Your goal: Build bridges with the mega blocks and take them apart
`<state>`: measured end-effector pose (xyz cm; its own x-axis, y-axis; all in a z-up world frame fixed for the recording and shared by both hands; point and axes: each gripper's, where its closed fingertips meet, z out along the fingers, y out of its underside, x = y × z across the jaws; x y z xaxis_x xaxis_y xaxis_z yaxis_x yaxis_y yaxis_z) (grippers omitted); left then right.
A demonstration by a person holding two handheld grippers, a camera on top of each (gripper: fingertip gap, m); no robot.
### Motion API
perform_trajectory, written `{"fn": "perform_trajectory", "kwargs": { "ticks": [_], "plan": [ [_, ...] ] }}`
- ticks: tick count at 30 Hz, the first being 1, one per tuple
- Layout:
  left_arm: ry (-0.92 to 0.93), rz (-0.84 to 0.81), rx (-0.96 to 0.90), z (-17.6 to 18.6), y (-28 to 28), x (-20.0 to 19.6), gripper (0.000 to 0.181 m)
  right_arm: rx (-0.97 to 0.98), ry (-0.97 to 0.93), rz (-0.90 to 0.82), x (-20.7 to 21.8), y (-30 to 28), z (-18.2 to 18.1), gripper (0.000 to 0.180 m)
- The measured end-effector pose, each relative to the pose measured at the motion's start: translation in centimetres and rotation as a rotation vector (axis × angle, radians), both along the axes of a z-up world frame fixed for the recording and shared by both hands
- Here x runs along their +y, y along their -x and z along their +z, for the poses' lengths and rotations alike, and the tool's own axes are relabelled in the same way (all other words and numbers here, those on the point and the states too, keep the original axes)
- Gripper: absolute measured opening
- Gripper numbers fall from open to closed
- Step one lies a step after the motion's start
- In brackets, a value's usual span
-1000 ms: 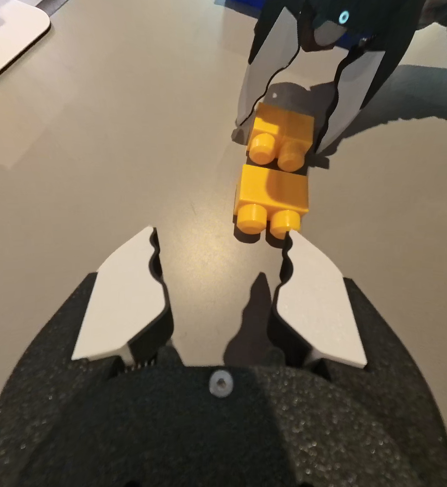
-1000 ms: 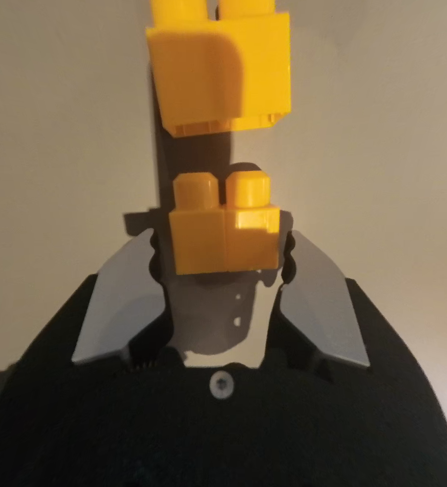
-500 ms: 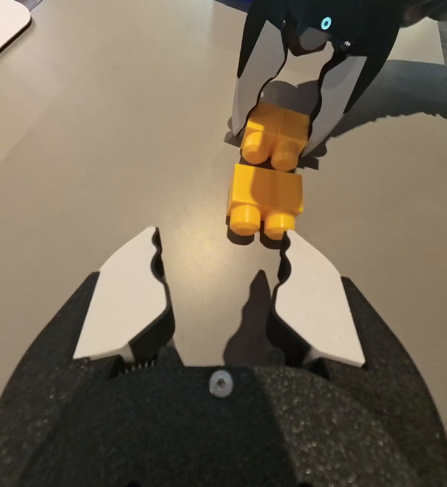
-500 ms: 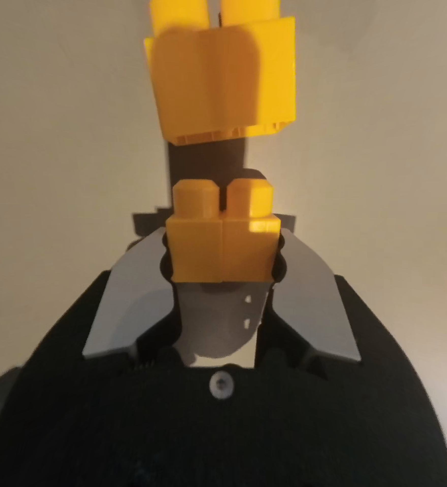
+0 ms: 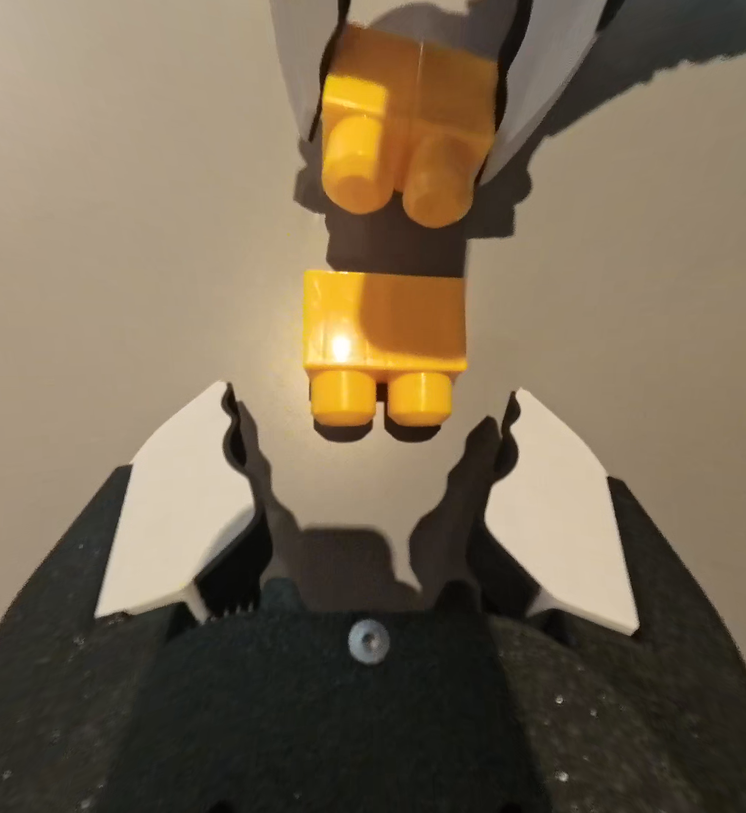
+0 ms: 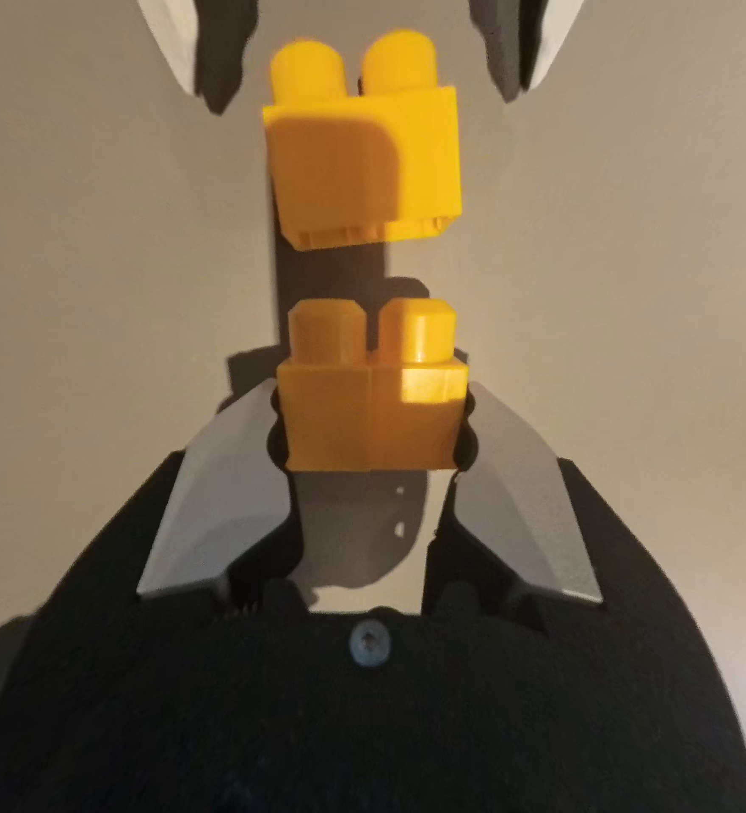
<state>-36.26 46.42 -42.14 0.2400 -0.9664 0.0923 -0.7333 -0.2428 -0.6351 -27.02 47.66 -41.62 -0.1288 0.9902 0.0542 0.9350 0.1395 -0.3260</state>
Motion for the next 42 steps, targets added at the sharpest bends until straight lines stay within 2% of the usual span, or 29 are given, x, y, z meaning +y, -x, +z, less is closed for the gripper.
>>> {"fn": "perform_trajectory", "kwargs": {
  "ticks": [1,9,17,23,32,42],
  "plan": [
    [-0.003,-0.002,0.021,-0.5,-0.1,0.0,0.113,0.006,0.0,0.001,0.0,0.1,0.1,0.075],
    [-0.018,-0.024,-0.006,-0.9,-1.3,0.0,0.072,0.066,0.011,-0.026,0.1,0.2,0.3,0.074],
    [-0.025,-0.031,-0.046,-0.4,-1.4,0.1,0.071,0.131,-0.003,-0.036,0.3,0.3,1.0,0.074],
    [-0.101,-0.018,-0.073,2.5,-1.4,0.0,0.071,0.058,-0.036,0.021,0.1,-0.2,1.8,0.074],
    [-0.08,-0.049,-0.072,2.6,-2.5,-1.2,0.071,-0.044,-0.037,0.103,-0.7,1.4,2.0,0.074],
    [-0.067,-0.08,-0.155,3.9,-2.8,-1.8,0.071,0.038,0.009,0.117,-1.6,2.3,2.5,0.074]
  ]
}}
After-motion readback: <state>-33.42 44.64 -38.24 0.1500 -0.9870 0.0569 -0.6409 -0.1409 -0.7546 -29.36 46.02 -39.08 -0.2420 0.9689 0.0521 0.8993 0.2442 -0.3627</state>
